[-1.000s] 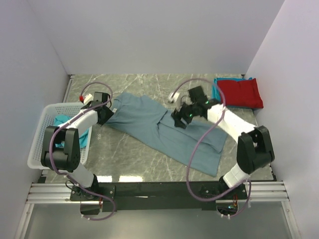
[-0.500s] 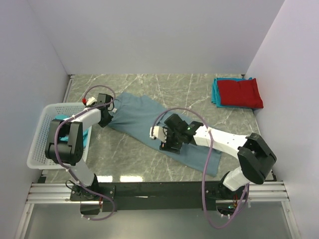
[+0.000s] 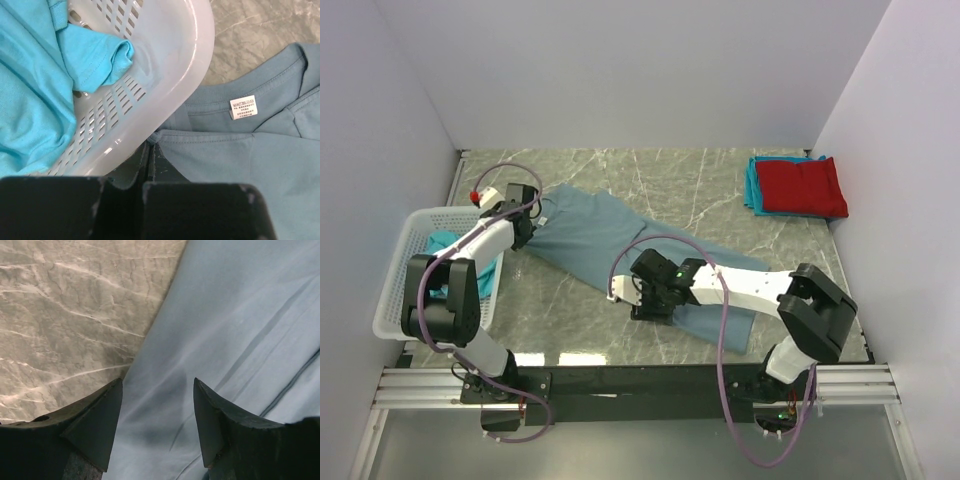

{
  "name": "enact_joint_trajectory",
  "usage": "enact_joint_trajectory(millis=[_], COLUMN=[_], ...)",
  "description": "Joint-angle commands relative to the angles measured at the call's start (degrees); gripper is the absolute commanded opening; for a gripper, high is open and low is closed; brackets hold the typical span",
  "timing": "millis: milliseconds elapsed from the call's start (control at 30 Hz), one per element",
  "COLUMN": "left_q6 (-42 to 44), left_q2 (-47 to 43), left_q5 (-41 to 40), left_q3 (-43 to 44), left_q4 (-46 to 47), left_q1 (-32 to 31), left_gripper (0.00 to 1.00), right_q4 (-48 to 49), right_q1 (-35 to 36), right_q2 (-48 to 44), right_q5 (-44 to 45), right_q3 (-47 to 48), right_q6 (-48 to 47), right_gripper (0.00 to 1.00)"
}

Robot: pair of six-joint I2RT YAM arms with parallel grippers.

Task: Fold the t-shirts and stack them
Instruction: Fold the tshirt

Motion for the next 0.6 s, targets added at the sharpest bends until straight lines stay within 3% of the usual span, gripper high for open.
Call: enact_joint_trajectory(millis=[0, 67, 200, 367, 433, 467, 567], left_q6=[0.08, 0.69, 2.36, 4.91, 6.14, 6.58, 7.90], left_q2=[0.99, 1.78, 6.87, 11.54, 11.55, 10.59, 8.22], left_q5=[-3.66, -3.05, -3.65, -2.70, -1.64, -1.38, -1.20], left_q3=[1.43, 2.57, 8.45, 17.16, 19.35, 19.71, 21.03], left_q4=[-0.05, 0.21, -1.98, -5.59, -5.77, -5.42, -5.06], left_q1=[1.16, 1.69, 2.30, 4.32, 4.94, 5.12, 5.64], left_gripper=[0.00, 0.00, 0.01, 0.03, 0.09, 0.20, 0.35], right_q4=[0.55, 0.90, 0.64, -1.46, -4.96, -5.86, -7.54], right_q1=[0.16, -0.90, -9.84, -30.06, -36.98, -39.20, -43.86], right_q2=[-0.12, -1.35, -3.02, 1.44, 5.84, 7.24, 11.12], right_q5=[0.36, -0.25, -3.68, -12.37, -18.24, -20.02, -22.92], right_q3=[1.15, 1.67, 6.58, 17.90, 22.14, 25.46, 28.48], right_q6=[1.34, 1.78, 3.97, 7.22, 7.84, 8.10, 8.46], right_gripper=[0.65, 0.65, 0.65, 0.65, 0.65, 0.65, 0.65])
